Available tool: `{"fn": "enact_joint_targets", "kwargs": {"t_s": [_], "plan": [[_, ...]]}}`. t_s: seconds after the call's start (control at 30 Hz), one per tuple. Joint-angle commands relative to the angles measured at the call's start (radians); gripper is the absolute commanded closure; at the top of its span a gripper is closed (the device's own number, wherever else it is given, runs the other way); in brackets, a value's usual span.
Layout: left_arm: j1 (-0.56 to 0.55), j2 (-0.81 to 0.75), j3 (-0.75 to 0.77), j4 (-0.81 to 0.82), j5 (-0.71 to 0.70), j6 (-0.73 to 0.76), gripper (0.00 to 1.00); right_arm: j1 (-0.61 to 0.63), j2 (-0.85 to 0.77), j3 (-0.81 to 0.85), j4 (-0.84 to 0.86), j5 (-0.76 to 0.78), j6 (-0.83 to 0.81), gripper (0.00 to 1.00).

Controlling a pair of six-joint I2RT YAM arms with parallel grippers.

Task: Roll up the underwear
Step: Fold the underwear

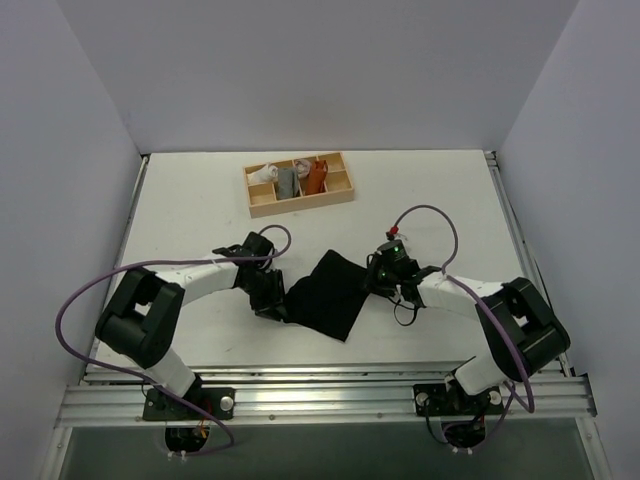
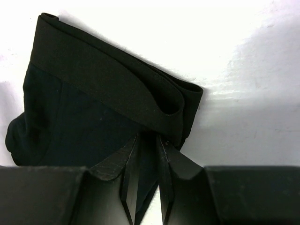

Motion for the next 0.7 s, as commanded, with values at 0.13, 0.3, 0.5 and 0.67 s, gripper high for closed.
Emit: {"fn": "enact_joint_targets", "kwargs": {"t_s": [0.13, 0.3, 0.5, 0.67], "plan": [[-0.002, -0.001, 0.038, -0.040, -0.139, 0.037, 0.55, -0.020, -0.050, 0.037, -0.146, 0.028, -0.087, 0.82], [-0.002, -0.059, 0.115, -0.101, -0.116, 0.034, 0.53, 0.034, -0.175, 0.104, -0.249, 0.038, -0.051, 0.82], [-0.004, -0.134, 0.202, -0.186, -0.174, 0.007, 0.52, 0.109, -0.225, 0.045, -0.202, 0.029, 0.080, 0.81], [-0.037, -0.176, 0.224, -0.103, -0.167, -0.015, 0.51, 0.088, -0.209, 0.004, -0.167, 0.086, 0.138, 0.69]]}}
